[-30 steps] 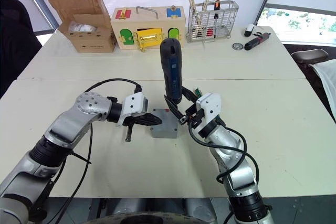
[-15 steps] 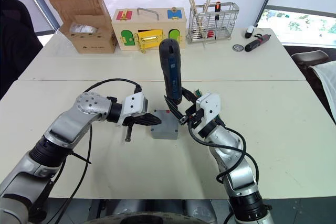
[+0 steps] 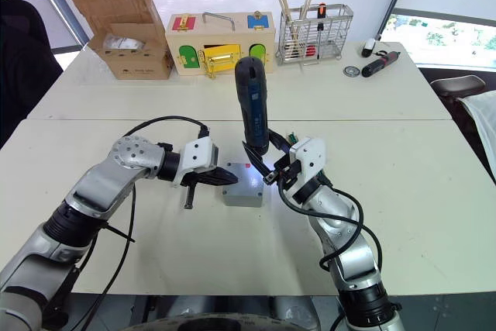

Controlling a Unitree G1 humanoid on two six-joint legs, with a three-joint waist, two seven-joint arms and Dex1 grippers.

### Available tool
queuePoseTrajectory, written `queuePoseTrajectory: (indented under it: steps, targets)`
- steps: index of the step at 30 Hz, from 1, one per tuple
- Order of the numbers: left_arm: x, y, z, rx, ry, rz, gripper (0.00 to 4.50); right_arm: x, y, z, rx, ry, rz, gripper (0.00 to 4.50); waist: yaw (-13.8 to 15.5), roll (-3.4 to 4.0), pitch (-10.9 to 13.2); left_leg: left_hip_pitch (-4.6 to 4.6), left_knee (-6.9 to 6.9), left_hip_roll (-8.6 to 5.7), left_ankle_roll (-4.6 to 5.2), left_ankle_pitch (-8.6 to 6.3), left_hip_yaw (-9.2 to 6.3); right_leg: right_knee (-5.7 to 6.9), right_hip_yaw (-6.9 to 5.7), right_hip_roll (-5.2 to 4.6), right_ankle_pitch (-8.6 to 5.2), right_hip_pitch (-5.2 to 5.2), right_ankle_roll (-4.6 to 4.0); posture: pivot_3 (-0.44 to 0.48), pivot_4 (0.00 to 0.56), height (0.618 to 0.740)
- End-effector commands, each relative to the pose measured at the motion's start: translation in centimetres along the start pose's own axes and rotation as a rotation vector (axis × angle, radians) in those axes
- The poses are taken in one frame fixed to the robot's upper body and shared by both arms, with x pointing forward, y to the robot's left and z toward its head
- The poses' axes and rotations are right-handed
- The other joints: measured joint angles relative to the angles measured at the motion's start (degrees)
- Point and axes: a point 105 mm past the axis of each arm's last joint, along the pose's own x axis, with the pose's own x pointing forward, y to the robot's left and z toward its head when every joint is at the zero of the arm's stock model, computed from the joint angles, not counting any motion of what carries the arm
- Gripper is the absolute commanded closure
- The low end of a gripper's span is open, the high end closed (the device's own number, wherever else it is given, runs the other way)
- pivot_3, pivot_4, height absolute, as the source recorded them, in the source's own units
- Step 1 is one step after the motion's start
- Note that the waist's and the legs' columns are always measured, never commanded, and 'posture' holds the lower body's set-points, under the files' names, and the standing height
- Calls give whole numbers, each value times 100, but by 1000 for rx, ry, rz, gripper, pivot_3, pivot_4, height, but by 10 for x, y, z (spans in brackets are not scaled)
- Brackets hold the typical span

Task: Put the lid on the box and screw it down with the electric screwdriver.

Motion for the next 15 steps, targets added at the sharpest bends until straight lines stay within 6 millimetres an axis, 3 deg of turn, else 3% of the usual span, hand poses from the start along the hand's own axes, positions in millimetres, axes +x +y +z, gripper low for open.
queuePoseTrajectory:
  steps: [1, 4, 10, 15]
  targets:
    - [3, -4, -11, -23, 42, -10, 4500, -22, 6, -69, 87, 284, 0, 2652, 1, 0, 0, 0, -1, 0, 0, 0, 0, -1, 0, 0, 0, 0, 0, 0, 150, 740]
    - [3, -5, -12, -26, 41, -12, 4500, -17, -3, -46, 44, 192, -15, 2652, 3, 3, 4, -2, -1, 0, 0, 0, 0, -3, 0, -1, 0, -1, -1, 0, 150, 740]
    - [2, -7, -16, -57, 33, -16, 4500, -10, -18, 26, -68, 27, 77, 2652, 14, 35, 67, -26, -1, -6, -1, 1, 1, -5, 0, -8, 0, -20, 0, 0, 150, 740]
    - [-5, -4, -15, -93, 1, -2, 4500, -7, -29, 81, 12, -59, 142, 2652, 15, 40, 153, -42, 0, -5, -3, 2, -1, -4, -2, -8, 1, -34, 1, 0, 150, 740]
